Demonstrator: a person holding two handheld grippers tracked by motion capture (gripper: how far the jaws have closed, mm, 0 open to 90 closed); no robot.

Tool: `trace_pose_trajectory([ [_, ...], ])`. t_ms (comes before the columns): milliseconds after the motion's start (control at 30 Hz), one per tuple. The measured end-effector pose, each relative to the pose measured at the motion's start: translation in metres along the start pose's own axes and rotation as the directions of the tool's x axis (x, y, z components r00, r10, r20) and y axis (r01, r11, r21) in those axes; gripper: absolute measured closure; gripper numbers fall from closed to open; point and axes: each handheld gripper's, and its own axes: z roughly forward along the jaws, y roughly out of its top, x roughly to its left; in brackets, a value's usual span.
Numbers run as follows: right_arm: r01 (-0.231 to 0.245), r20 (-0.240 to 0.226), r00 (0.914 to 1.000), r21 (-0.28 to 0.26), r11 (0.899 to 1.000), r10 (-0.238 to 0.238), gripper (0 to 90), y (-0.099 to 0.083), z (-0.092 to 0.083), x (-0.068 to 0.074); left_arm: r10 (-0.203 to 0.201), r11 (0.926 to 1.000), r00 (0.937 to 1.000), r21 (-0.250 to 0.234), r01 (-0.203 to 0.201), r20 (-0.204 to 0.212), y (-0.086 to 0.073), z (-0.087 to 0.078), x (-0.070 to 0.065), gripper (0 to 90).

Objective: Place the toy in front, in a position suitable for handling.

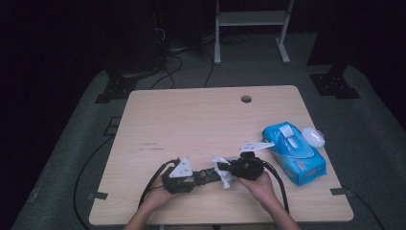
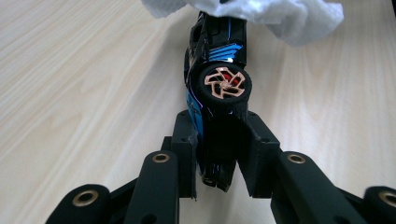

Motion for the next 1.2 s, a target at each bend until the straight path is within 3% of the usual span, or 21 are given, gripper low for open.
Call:
trace_pose_trajectory([
  [133, -0.026, 0.013, 0.9996, -0.017, 1.000, 0.026, 83.0, 0.000, -0.006, -0.011, -0.025, 0.9995, 0.9994, -0.020, 0.025, 0.026, 0.005, 0.007, 0.008, 65.7],
  [200, -0.022, 0.017, 0.9996, -0.022, 1.000, 0.023, 83.0, -0.001, -0.007, -0.011, -0.075, 0.9951, 0.9949, -0.060, 0.079, 0.067, 0.005, 0.005, 0.011, 55.5],
  [333, -0.009, 0.023, 0.9997, -0.023, 1.000, 0.010, 83.1, -0.003, -0.008, -0.008, -0.122, 0.9863, 0.9864, -0.098, 0.133, 0.109, 0.005, -0.003, 0.012, 48.9],
  [533, 0.012, 0.016, 0.9998, -0.026, 1.000, -0.011, 83.2, -0.009, -0.012, -0.002, -0.196, 0.9649, 0.9683, -0.145, 0.219, 0.154, 0.006, -0.006, 0.016, 48.5],
  [700, 0.022, 0.013, 0.9997, -0.037, 0.999, -0.022, 83.2, -0.013, -0.013, -0.002, -0.269, 0.9433, 0.9451, -0.147, 0.298, 0.186, 0.005, -0.003, 0.021, 47.7],
  [833, 0.026, 0.011, 0.9996, -0.043, 0.999, -0.026, 83.2, -0.013, -0.013, -0.002, -0.304, 0.9256, 0.9294, -0.166, 0.340, 0.210, 0.006, -0.003, 0.023, 45.6],
  [867, 0.028, 0.012, 0.9996, -0.043, 0.999, -0.027, 83.2, -0.013, -0.013, -0.002, -0.309, 0.9226, 0.9284, -0.172, 0.346, 0.206, 0.007, -0.003, 0.023, 45.6],
  [900, 0.029, 0.011, 0.9995, -0.043, 0.999, -0.028, 83.2, -0.014, -0.013, -0.001, -0.313, 0.9228, 0.9284, -0.167, 0.347, 0.200, 0.008, -0.004, 0.024, 45.6],
  [967, 0.031, 0.013, 0.9994, -0.043, 0.999, -0.030, 83.2, -0.014, -0.014, -0.001, -0.332, 0.9174, 0.9218, -0.159, 0.365, 0.200, 0.009, -0.004, 0.025, 45.9],
  [1000, 0.033, 0.014, 0.9994, -0.042, 0.999, -0.033, 83.2, -0.014, -0.014, 0.000, -0.338, 0.9187, 0.9219, -0.146, 0.367, 0.189, 0.009, -0.003, 0.026, 46.3],
  [1067, 0.035, 0.012, 0.9993, -0.043, 0.998, -0.034, 83.2, -0.015, -0.015, 0.000, -0.356, 0.9113, 0.9109, -0.138, 0.388, 0.208, 0.008, -0.002, 0.026, 47.0],
  [1200, 0.039, 0.012, 0.9992, -0.044, 0.998, -0.038, 83.2, -0.017, -0.016, 0.001, -0.365, 0.9074, 0.9037, -0.131, 0.399, 0.224, 0.008, 0.000, 0.024, 47.0],
])
